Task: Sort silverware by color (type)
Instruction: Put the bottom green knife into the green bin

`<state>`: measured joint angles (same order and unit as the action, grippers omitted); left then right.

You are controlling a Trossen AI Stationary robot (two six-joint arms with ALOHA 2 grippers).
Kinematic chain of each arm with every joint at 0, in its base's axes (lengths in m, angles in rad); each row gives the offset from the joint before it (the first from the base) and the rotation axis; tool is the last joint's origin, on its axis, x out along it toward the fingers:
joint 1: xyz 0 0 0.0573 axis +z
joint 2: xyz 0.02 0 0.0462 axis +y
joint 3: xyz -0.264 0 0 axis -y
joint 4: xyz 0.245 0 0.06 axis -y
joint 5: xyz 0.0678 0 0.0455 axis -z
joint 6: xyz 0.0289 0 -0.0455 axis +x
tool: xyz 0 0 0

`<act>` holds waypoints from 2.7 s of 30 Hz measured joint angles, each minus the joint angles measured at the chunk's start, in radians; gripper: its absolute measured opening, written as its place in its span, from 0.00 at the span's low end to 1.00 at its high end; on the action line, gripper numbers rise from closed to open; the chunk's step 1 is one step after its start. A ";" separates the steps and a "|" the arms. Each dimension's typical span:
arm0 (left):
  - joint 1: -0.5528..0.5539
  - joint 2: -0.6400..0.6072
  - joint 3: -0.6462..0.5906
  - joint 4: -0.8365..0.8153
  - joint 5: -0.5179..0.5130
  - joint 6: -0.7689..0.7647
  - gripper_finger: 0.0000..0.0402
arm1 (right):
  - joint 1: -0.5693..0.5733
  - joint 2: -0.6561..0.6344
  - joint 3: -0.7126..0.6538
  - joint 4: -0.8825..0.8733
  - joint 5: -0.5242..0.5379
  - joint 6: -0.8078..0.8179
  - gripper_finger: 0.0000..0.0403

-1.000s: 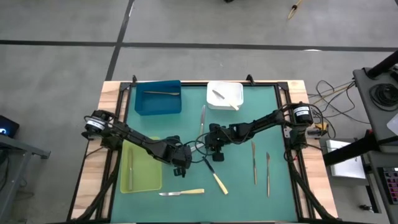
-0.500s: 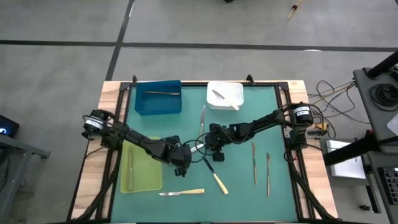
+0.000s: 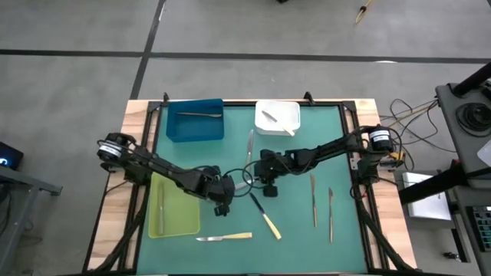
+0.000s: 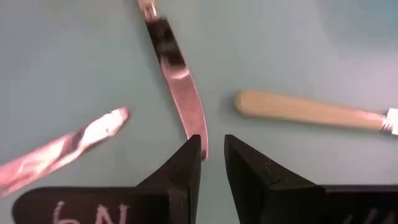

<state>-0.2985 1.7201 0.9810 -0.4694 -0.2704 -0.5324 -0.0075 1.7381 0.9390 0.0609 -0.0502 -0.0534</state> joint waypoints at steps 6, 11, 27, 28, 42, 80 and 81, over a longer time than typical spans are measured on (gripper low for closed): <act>-0.002 -0.050 0.002 -0.067 0.031 0.020 0.00 | 0.003 -0.001 0.000 0.026 -0.003 -0.009 0.16; -0.002 -0.030 0.002 -0.046 0.026 0.014 0.00 | 0.003 -0.001 -0.003 0.034 -0.005 -0.013 0.16; 0.000 0.065 0.013 -0.032 0.066 -0.028 0.15 | 0.005 0.046 -0.012 0.034 -0.036 -0.025 0.16; 0.000 0.065 0.019 -0.025 0.096 -0.033 0.15 | 0.002 0.049 -0.012 0.037 -0.031 -0.025 0.16; -0.001 0.064 0.023 0.087 0.186 -0.026 0.15 | -0.006 0.045 -0.012 0.021 0.078 -0.035 0.16; -0.016 0.137 0.023 0.251 0.102 0.115 0.43 | 0.014 -0.035 -0.012 -0.042 0.072 -0.032 0.16; -0.017 0.142 0.023 0.250 0.104 0.117 0.42 | 0.014 -0.035 -0.012 -0.040 0.071 -0.032 0.16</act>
<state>-0.3159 1.8623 1.0042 -0.2192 -0.1665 -0.4156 0.0063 1.7035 0.9272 0.0207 0.0209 -0.0850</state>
